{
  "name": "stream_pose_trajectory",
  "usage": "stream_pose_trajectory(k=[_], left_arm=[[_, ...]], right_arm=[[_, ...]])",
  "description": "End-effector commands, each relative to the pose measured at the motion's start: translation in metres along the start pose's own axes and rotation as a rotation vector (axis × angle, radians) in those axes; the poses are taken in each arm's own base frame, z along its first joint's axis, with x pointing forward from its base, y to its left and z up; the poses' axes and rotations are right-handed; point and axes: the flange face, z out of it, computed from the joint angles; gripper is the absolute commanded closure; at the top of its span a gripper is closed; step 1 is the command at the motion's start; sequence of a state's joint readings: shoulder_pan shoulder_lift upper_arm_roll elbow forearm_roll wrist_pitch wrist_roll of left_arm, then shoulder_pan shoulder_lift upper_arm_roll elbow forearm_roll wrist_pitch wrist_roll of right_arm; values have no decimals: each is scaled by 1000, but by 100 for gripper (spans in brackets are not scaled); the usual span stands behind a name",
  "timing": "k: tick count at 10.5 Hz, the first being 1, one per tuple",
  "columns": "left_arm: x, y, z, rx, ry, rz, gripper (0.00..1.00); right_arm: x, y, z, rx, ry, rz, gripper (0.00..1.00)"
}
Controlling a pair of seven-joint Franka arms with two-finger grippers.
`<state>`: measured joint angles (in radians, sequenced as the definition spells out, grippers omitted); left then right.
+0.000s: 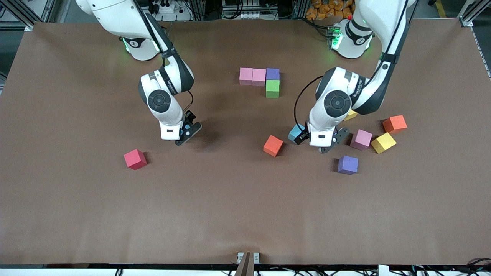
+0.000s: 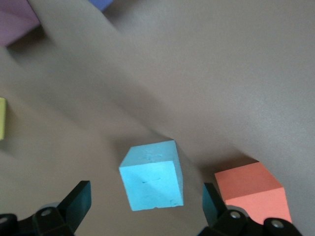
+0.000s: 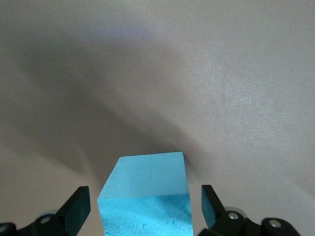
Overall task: Form number 2 with 11 blocks
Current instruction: 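Close both grippers on the two teal cubes and lift them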
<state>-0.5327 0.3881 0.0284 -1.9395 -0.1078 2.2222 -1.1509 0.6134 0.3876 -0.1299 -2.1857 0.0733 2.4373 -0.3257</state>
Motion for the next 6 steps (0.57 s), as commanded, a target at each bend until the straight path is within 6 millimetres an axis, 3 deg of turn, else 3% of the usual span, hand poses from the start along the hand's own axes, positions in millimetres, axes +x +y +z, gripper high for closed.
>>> stream_pose_trajectory(k=[1, 6], left_arm=[[-5, 8, 19, -27, 0, -58, 0], [-14, 7, 46, -18, 4, -90, 0]], right_arm=[[-8, -4, -5, -6, 8, -17, 0], [-9, -4, -5, -5, 7, -15, 0]])
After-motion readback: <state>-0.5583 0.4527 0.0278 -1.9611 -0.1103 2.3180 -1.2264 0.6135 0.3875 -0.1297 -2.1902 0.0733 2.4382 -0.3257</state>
